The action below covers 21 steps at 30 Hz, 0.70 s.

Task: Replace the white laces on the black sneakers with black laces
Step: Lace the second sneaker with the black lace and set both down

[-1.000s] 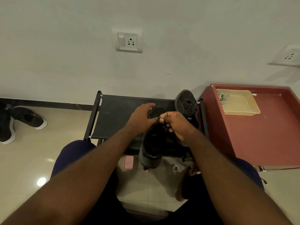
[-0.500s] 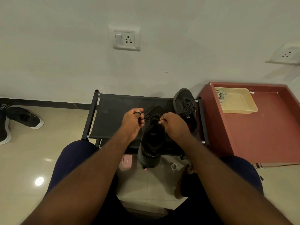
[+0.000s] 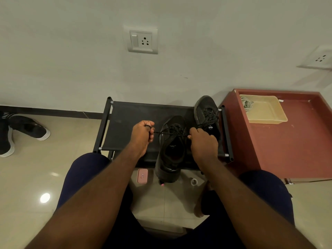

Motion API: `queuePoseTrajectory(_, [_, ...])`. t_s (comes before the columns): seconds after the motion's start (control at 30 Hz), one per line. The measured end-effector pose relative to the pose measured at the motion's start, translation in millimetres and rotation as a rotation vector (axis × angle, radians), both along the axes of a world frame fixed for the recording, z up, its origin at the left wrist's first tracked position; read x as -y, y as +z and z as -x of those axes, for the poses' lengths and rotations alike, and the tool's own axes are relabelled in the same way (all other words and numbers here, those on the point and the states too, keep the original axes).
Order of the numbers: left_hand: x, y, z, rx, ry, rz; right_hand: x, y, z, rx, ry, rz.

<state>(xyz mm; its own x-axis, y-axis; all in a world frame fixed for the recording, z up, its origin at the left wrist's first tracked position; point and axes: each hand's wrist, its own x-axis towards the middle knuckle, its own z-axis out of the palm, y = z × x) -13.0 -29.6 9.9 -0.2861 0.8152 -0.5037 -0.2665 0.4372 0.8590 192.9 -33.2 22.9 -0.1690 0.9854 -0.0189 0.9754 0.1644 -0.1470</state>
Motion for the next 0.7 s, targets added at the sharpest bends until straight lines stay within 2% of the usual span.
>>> queuePoseTrajectory(0.17, [6.2,1.6,9.2,-0.060,-0.046,0.025,2.2,1.7,4.3,0.028,-0.003,0.021])
queuePoseTrajectory(0.23, [8.5,3.7,13.5,-0.137,-0.100,0.012,0.0,0.4,3.9,-0.060,-0.032,0.075])
queuePoseTrajectory(0.27, [10.7,5.4,15.2,-0.201,-0.151,0.001,-1.7,-0.4,2.4,-0.170,-0.075,0.125])
queuePoseTrajectory(0.33, [15.1,8.8,17.7,-0.304,-0.268,-0.028,-5.7,0.2,-3.9,-0.560,-0.221,0.187])
queuePoseTrajectory(0.4, [21.2,14.3,18.2,-0.326,-0.382,-0.030,-4.3,6.5,-10.1,-0.925,-0.390,0.163])
queuePoseTrajectory(0.47, [28.0,22.8,16.1,-0.373,-0.523,-0.046,-0.2,13.0,-17.4,-1.093,-0.498,0.088])
queuePoseTrajectory(0.53, [35.8,33.2,12.7,-0.454,-0.647,-0.082,7.0,14.9,-24.4,-1.093,-0.523,0.055])
queuePoseTrajectory(0.6, [39.6,43.9,9.7,-0.588,-0.647,-0.134,14.9,13.6,-30.6,-1.016,-0.476,0.056])
queuePoseTrajectory(0.7, [39.5,51.7,5.1,-0.959,-0.552,-0.260,22.9,10.4,-38.3,-0.818,-0.386,0.012])
